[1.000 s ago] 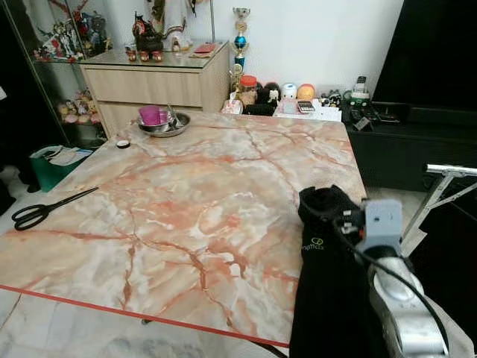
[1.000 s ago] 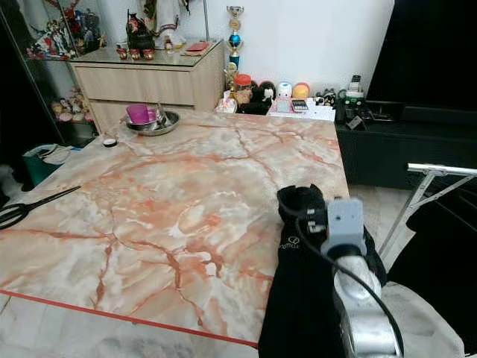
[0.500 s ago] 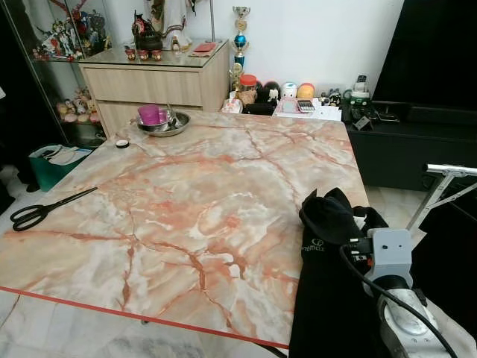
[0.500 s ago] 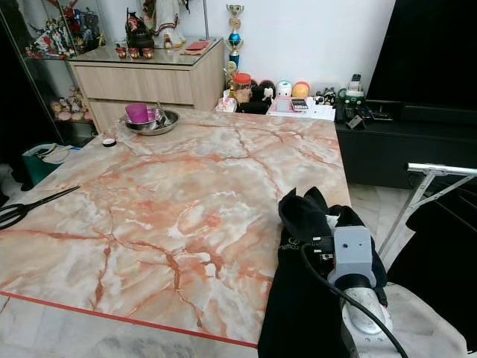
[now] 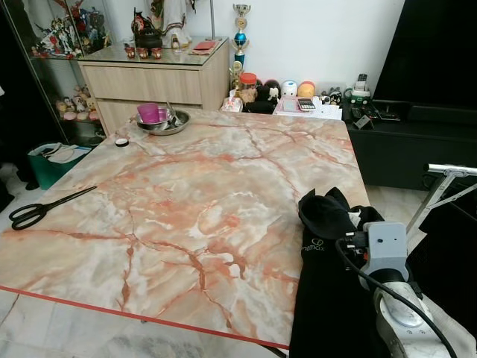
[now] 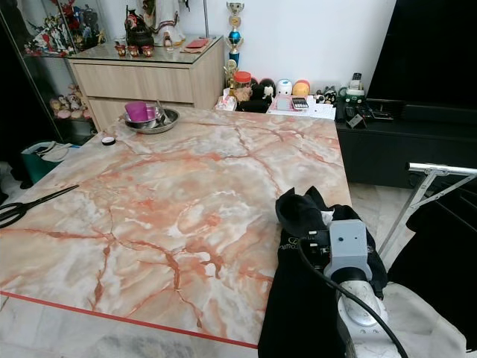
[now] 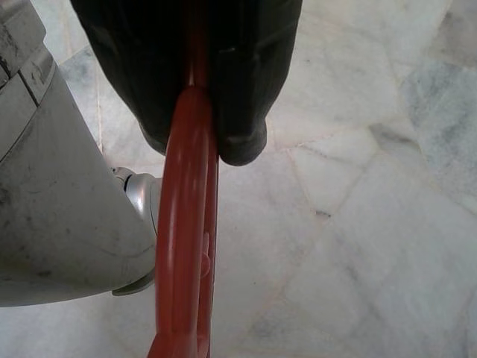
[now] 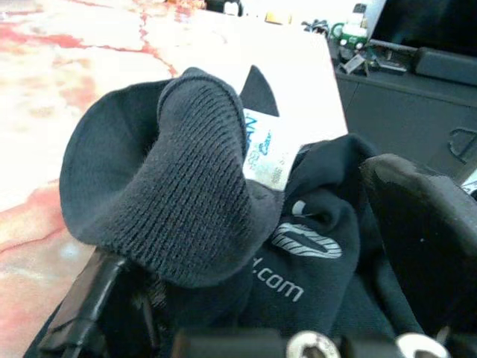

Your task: Hang hanger

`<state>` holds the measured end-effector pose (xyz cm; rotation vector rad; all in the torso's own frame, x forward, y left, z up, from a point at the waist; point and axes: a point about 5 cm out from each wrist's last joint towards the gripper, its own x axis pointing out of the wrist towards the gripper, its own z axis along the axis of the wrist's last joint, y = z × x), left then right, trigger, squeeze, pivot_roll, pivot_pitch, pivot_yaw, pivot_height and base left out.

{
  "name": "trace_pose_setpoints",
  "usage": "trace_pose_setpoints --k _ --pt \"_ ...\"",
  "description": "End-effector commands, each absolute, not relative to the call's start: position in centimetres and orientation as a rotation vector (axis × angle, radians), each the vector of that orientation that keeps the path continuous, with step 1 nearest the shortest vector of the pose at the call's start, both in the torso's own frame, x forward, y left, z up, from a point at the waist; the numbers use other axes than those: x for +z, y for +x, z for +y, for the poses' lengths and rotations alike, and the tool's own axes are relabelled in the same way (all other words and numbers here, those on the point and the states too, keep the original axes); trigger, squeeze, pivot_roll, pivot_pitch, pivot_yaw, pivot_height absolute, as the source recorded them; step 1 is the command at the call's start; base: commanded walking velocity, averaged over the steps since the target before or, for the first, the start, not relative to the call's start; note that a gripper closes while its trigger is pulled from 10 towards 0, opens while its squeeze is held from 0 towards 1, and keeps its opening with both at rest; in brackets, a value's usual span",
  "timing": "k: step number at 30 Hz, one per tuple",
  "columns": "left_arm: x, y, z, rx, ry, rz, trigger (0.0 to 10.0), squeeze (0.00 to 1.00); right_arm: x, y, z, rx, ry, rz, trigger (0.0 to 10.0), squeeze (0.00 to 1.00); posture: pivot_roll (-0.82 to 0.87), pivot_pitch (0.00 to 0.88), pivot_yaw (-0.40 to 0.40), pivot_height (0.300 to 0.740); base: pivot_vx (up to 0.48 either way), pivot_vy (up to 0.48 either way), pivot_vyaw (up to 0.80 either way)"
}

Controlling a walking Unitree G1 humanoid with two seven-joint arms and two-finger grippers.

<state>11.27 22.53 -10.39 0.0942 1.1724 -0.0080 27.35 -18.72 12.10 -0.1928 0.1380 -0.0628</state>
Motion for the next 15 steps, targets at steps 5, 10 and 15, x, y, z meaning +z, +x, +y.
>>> trace_pose_setpoints --k 5,10,15 --pt "-10.59 11.12 21.86 -0.030 0.075 1.188 10.0 0.00 11.20 27.25 -18.15 -0.028 -0.187 0.199 10.0 0.00 0.09 0.019 -0.032 0.740 -0.242 0.000 0.00" --pt "-10.59 11.11 21.85 -0.031 0.076 1.188 10.0 0.00 11.39 27.36 -18.25 -0.033 -0.187 0.186 10.0 0.00 0.09 0.020 -0.032 0.740 -0.241 0.000 0.00" --pt "-10.59 11.11 21.85 -0.030 0.076 1.189 10.0 0.00 11.98 27.56 -18.23 -0.034 -0.183 0.150 10.0 0.00 0.09 0.021 -0.034 0.740 -0.241 0.000 0.00"
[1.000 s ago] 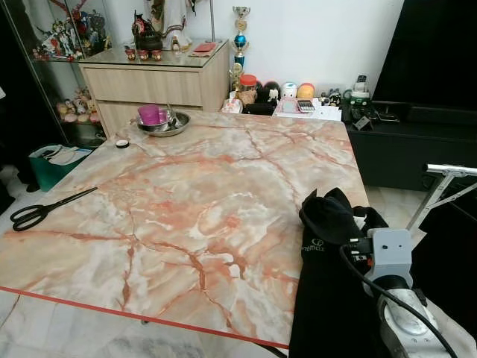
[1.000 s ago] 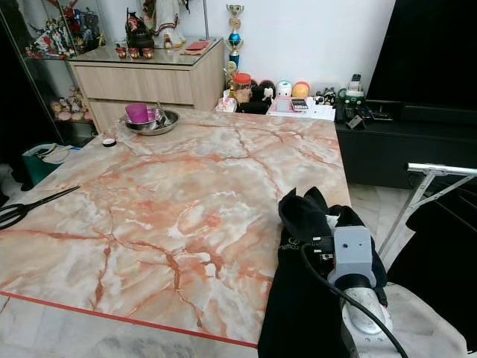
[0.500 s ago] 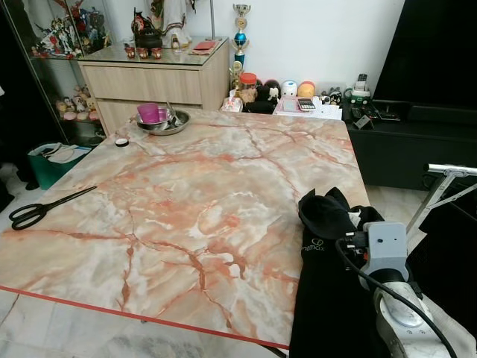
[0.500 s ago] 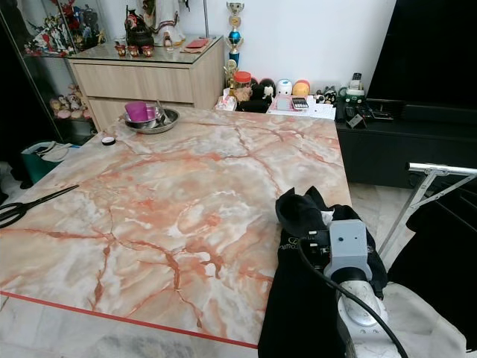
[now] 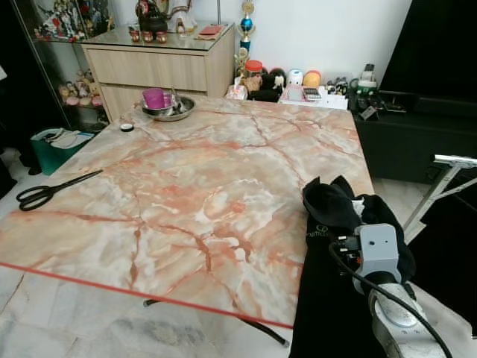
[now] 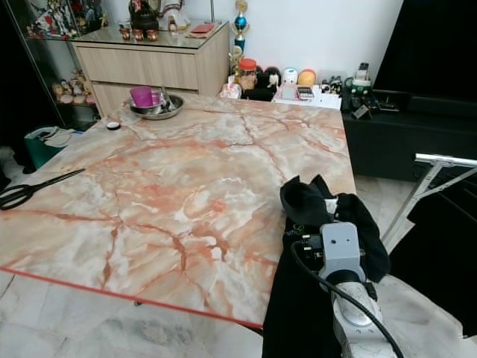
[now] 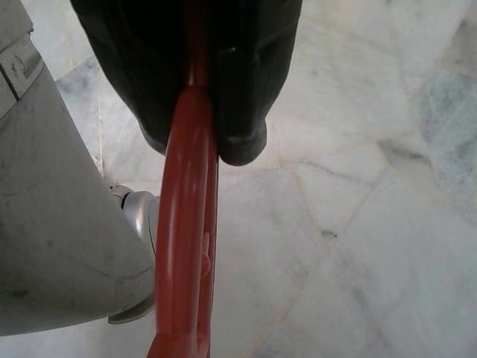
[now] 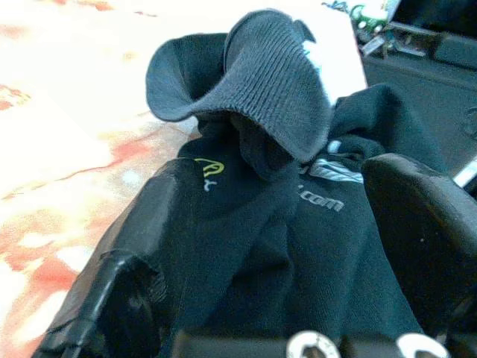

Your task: Hang hanger

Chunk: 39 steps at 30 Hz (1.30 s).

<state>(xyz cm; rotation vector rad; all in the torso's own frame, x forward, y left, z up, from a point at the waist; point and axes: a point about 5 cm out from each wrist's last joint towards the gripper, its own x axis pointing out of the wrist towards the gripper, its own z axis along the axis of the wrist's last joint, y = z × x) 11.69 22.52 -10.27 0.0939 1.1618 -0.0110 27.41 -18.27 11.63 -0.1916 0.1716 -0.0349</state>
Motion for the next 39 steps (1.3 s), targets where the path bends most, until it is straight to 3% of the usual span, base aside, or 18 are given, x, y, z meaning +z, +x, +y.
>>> trace_pose_setpoints --k 1,20,39 --pt "-10.6 11.1 21.9 -0.030 0.076 1.189 10.0 0.00 12.0 27.6 -18.2 -0.034 -0.183 0.150 10.0 0.00 0.09 0.021 -0.034 0.740 -0.244 0.000 0.00" --pt "-10.6 11.1 21.8 -0.031 0.073 1.188 10.0 0.00 12.9 28.3 -19.2 -0.138 -0.121 0.065 10.0 0.00 0.09 0.021 -0.036 0.740 -0.203 0.000 0.00" --pt "-10.6 11.3 21.8 -0.036 0.102 1.179 10.0 0.00 8.3 26.8 -22.9 -0.360 0.032 0.208 10.0 0.00 0.09 0.023 -0.037 0.740 -0.064 0.000 0.00"
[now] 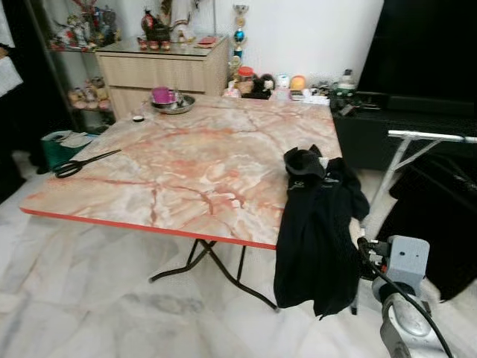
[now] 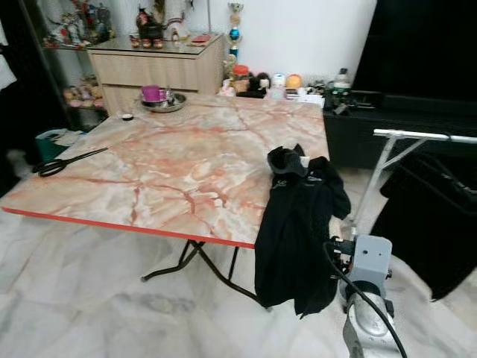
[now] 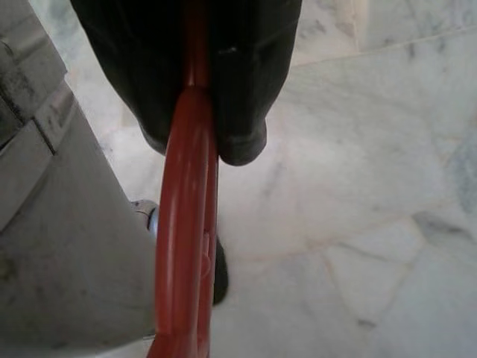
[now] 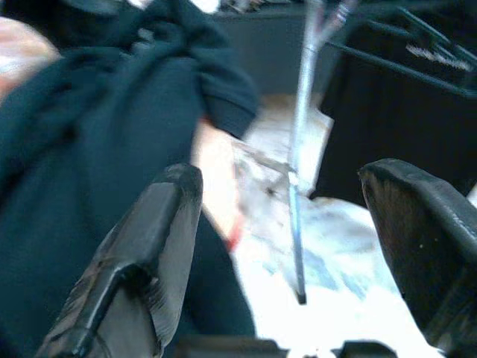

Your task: Hang hanger

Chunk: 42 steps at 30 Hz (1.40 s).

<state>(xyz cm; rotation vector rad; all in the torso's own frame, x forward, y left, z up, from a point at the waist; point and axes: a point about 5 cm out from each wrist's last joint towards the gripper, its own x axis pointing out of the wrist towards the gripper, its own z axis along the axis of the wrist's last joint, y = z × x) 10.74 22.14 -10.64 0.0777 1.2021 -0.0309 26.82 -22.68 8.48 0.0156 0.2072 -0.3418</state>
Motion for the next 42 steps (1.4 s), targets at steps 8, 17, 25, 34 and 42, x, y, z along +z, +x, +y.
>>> trace_pose_setpoints --k 8,17,25,34,42 --pt "-10.6 11.3 21.8 -0.051 0.108 1.182 10.0 0.00 8.4 27.4 -21.8 -0.283 -0.011 0.165 10.0 0.00 0.08 0.009 -0.032 0.740 0.000 -0.337 -0.36" --pt "-10.6 11.2 21.8 -0.065 0.130 1.185 10.0 0.00 5.6 27.2 -21.6 -0.236 -0.037 0.248 10.0 0.00 0.08 0.000 -0.022 0.740 0.000 -0.480 0.00" --pt "-10.6 11.2 21.8 -0.068 0.139 1.186 10.0 0.00 1.7 26.4 -21.4 -0.211 -0.039 0.380 10.0 0.00 0.09 0.000 -0.017 0.740 0.000 -0.480 0.00" --pt "-10.4 11.5 22.0 -0.052 0.157 1.171 10.0 0.00 -2.0 25.2 -21.6 -0.214 -0.025 0.531 10.0 0.00 0.10 0.000 -0.011 0.740 0.000 -0.480 0.00" --pt "-9.9 12.6 22.2 -0.067 0.287 1.073 10.0 0.00 -5.5 22.0 -21.1 -0.162 -0.063 0.752 10.0 0.00 0.11 0.013 -0.008 0.740 0.000 -0.480 0.00"
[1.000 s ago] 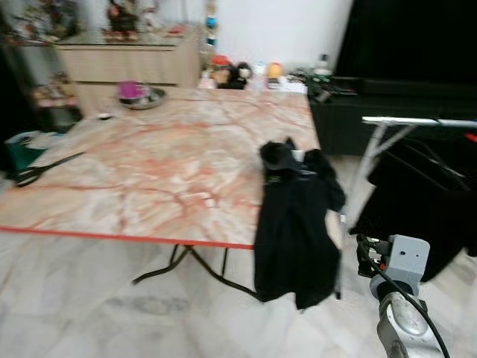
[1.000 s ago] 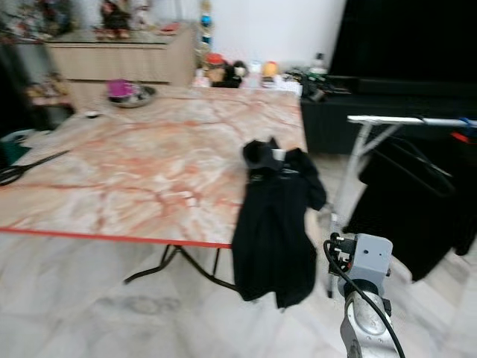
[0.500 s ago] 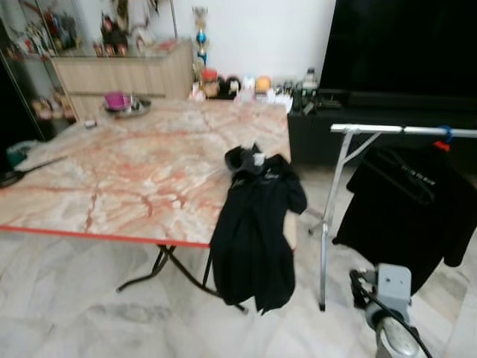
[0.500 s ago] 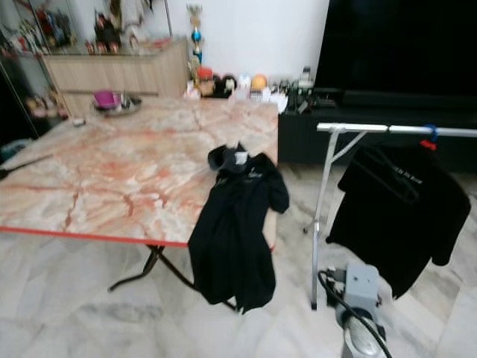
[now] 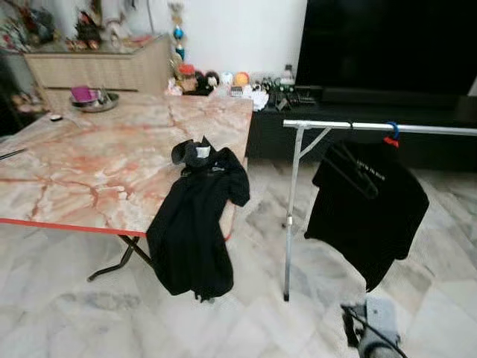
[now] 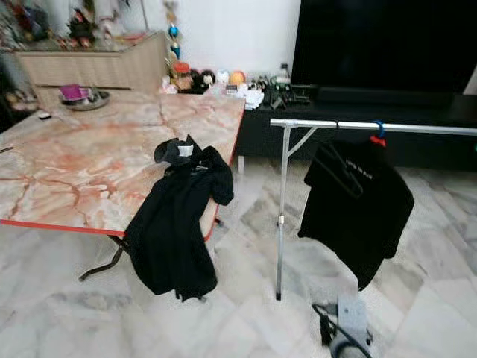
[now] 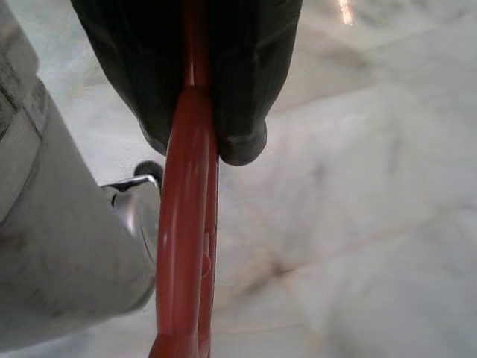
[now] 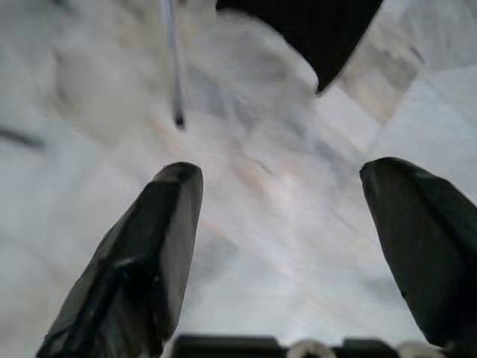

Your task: Hang hanger

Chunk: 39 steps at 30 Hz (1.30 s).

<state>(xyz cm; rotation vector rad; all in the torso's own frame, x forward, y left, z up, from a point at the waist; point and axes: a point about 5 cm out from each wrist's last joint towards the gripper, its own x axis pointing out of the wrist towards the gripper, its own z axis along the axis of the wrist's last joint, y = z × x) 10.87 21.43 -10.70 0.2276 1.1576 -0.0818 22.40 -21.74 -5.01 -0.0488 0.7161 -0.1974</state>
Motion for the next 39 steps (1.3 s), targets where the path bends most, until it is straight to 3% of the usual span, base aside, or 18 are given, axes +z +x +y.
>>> trace_pose_setpoints --k 1,4,7,9,14,19,26,28,32,35,36,38,39 --pt "-9.8 12.9 22.2 -0.078 0.332 1.045 10.0 0.00 -6.2 21.1 -20.9 -0.152 -0.083 0.799 10.0 0.00 0.12 0.016 -0.011 0.740 0.000 -0.480 0.00" --pt "-9.6 13.3 22.2 -0.108 0.402 1.003 10.0 0.00 -6.9 20.1 -20.7 -0.148 -0.097 0.845 10.0 0.00 0.12 0.019 -0.010 0.740 0.000 -0.480 0.00" --pt "-6.2 20.4 21.8 -0.173 0.448 0.777 10.0 0.00 -7.2 19.8 -20.4 -0.141 -0.095 0.851 10.0 0.00 0.12 0.022 -0.007 0.740 0.000 -0.480 0.00" --pt "-5.1 22.3 21.3 -0.219 0.501 0.710 10.0 0.00 -7.3 19.7 -20.2 -0.134 -0.090 0.854 10.0 0.00 0.11 0.025 -0.003 0.740 0.000 -0.480 0.00" --pt "-4.9 23.0 20.0 -0.293 0.577 0.689 10.0 0.00 -7.5 19.5 -20.2 -0.108 -0.118 0.869 10.0 0.00 0.11 0.023 -0.003 0.740 0.000 0.000 0.00" --pt "-4.0 24.0 19.2 -0.322 0.502 0.620 10.0 0.00 -7.0 19.9 -21.5 -0.145 -0.130 0.840 10.0 0.00 0.11 0.021 -0.003 0.740 0.000 0.000 0.00" --pt "-3.7 24.1 18.4 -0.684 0.660 0.686 10.0 0.00 -4.8 22.7 -23.0 -0.134 -0.199 0.720 10.0 0.00 0.11 0.012 -0.004 0.740 0.000 0.000 0.00" --pt "-3.6 24.2 18.6 -0.717 0.683 0.690 10.0 0.00 -4.1 23.6 -23.0 -0.101 -0.218 0.683 10.0 0.00 0.11 0.011 -0.004 0.740 0.000 0.000 0.00" --pt "-2.7 24.8 18.7 -0.792 0.688 0.688 10.0 0.00 -1.6 26.5 -22.5 0.070 -0.238 0.539 10.0 0.00 0.11 0.006 0.000 0.740 0.000 0.000 0.00" --pt "-1.9 25.5 18.4 -0.869 0.693 0.682 10.0 0.00 0.6 28.3 -21.1 0.345 -0.284 0.436 10.0 0.00 0.10 0.000 0.005 0.740 0.000 0.000 0.00" --pt "-1.4 25.9 18.0 -0.913 0.684 0.677 10.0 0.00 1.6 28.7 -20.1 0.538 -0.307 0.393 10.0 0.00 0.09 0.000 0.008 0.740 0.000 0.000 0.00" --pt "-1.2 26.1 17.8 -0.928 0.677 0.676 10.0 0.00 1.9 28.7 -19.6 0.614 -0.314 0.379 10.0 0.00 0.09 0.000 0.008 0.740 0.000 0.000 0.00" --pt "-0.9 26.3 17.4 -0.957 0.650 0.669 10.0 0.00 2.3 28.5 -19.2 0.742 -0.313 0.378 10.0 0.00 0.09 0.000 0.008 0.740 0.000 0.000 0.00"
